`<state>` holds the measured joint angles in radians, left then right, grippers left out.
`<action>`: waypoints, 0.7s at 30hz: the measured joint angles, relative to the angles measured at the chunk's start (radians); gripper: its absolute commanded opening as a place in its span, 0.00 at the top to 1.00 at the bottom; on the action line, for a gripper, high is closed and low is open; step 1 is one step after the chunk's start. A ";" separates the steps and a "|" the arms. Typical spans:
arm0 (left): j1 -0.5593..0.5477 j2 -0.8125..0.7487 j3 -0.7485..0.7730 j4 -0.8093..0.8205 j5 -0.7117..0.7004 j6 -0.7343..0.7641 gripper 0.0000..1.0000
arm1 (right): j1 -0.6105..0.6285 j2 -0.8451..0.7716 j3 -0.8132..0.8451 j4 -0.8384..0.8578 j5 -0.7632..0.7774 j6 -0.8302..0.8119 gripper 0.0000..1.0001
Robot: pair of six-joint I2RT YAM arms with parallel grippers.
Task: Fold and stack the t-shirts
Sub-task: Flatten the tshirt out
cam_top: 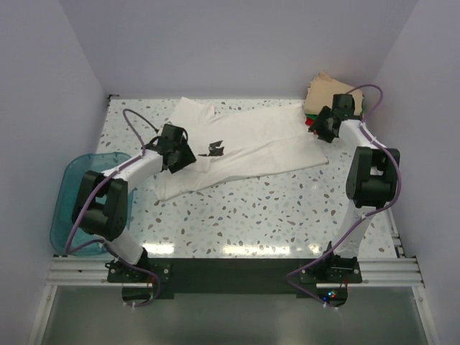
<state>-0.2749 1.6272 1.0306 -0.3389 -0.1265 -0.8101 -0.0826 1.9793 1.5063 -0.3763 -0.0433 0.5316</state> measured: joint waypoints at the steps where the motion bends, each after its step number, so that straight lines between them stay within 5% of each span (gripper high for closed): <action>1: -0.020 0.016 0.007 0.002 0.005 0.000 0.40 | 0.000 0.000 0.004 0.000 -0.003 0.002 0.49; 21: -0.211 0.226 0.211 -0.003 -0.091 0.116 0.42 | -0.002 0.040 0.044 0.011 -0.058 0.029 0.48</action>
<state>-0.4862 1.8530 1.2415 -0.3416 -0.2173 -0.6945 -0.0841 2.0193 1.5505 -0.3653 -0.1009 0.5602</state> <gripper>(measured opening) 0.599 0.514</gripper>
